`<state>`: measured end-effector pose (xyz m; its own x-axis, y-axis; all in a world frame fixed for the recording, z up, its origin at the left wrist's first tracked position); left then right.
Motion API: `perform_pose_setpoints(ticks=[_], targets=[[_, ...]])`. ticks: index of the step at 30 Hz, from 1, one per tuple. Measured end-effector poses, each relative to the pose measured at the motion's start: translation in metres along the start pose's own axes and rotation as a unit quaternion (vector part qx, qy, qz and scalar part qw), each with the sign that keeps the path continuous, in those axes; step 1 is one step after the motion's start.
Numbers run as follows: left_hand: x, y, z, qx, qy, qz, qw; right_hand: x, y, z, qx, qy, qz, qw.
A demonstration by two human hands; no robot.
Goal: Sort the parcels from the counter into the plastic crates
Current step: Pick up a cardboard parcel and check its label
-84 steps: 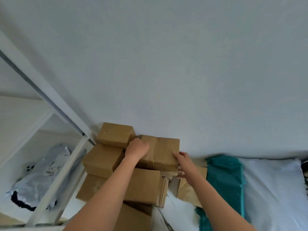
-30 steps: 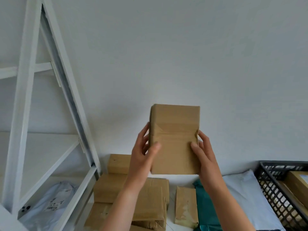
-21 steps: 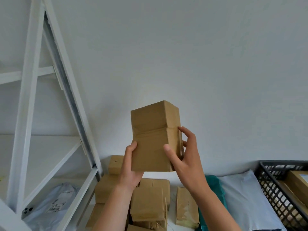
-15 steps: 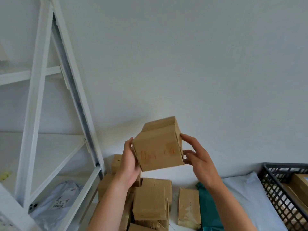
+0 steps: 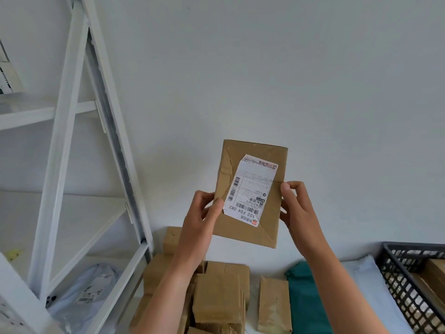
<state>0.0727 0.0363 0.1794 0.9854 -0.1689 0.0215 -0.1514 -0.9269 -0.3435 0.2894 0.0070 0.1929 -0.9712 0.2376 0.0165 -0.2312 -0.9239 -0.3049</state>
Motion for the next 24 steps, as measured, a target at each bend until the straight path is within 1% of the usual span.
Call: perform_pose_setpoints(ticks=[2, 6, 7, 8, 10, 11, 12, 13, 14, 16, 17, 18, 19, 20, 21, 22, 23, 24], targets=[[0.002, 0.001, 0.003, 0.003, 0.01, 0.004, 1.0, 0.001, 0.001, 0.004, 0.002, 0.006, -0.011, 1.0], [0.003, 0.001, 0.016, -0.035, 0.067, 0.059, 0.995, -0.005, 0.002, -0.004, 0.021, 0.002, -0.008, 1.0], [0.0, -0.002, 0.013, -0.033, 0.063, 0.064, 0.995, -0.009, 0.002, -0.005, 0.023, 0.011, -0.01, 1.0], [-0.005, -0.005, 0.006, -0.024, 0.045, 0.067, 0.996, -0.014, 0.002, -0.005, 0.009, 0.042, -0.026, 0.999], [-0.016, -0.018, -0.009, 0.014, -0.047, 0.089, 0.995, -0.031, 0.003, 0.006, -0.066, 0.141, -0.088, 0.984], [-0.019, -0.025, -0.016, 0.034, -0.118, 0.12, 0.985, -0.038, 0.004, 0.015, -0.112, 0.185, -0.102, 0.971], [-0.018, -0.03, -0.024, 0.049, -0.196, 0.163, 0.966, -0.041, 0.004, 0.025, -0.15, 0.23, -0.086, 0.958], [-0.013, -0.034, -0.03, 0.059, -0.275, 0.211, 0.936, -0.041, 0.002, 0.031, -0.174, 0.284, -0.039, 0.942], [-0.006, -0.036, -0.035, 0.065, -0.344, 0.258, 0.9, -0.036, 0.001, 0.035, -0.176, 0.343, 0.032, 0.922], [0.014, -0.034, -0.043, 0.088, -0.427, 0.337, 0.835, -0.019, 0.0, 0.03, -0.127, 0.452, 0.193, 0.862], [0.024, -0.032, -0.047, 0.101, -0.443, 0.363, 0.814, -0.012, 0.002, 0.026, -0.098, 0.489, 0.257, 0.828], [0.031, -0.03, -0.052, 0.106, -0.45, 0.379, 0.802, -0.007, 0.004, 0.021, -0.079, 0.508, 0.3, 0.803], [0.035, -0.03, -0.055, 0.108, -0.451, 0.385, 0.798, -0.005, 0.004, 0.017, -0.071, 0.506, 0.32, 0.798], [0.035, -0.032, -0.057, 0.108, -0.449, 0.382, 0.801, -0.005, 0.003, 0.015, -0.067, 0.491, 0.316, 0.809], [0.033, -0.034, -0.059, 0.111, -0.441, 0.368, 0.811, -0.007, 0.002, 0.013, -0.064, 0.47, 0.296, 0.829], [0.028, -0.037, -0.061, 0.125, -0.424, 0.334, 0.832, -0.012, 0.0, 0.011, -0.059, 0.443, 0.262, 0.855], [0.022, -0.041, -0.062, 0.144, -0.395, 0.278, 0.864, -0.019, -0.002, 0.008, -0.05, 0.403, 0.219, 0.887], [0.013, -0.044, -0.061, 0.16, -0.347, 0.205, 0.901, -0.025, -0.003, 0.003, -0.036, 0.351, 0.169, 0.92]])
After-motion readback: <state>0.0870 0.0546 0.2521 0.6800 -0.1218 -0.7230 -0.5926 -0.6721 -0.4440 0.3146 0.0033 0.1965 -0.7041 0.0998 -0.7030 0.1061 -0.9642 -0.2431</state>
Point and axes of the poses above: each hand's wrist, its own y-axis away from the middle knuckle, its own x-axis out of the palm, z = x × y, the point moved 5 cm from there along -y, towards the middle knuckle, and after that the axes turned 6 degrees about y, right-handed, at the moved point
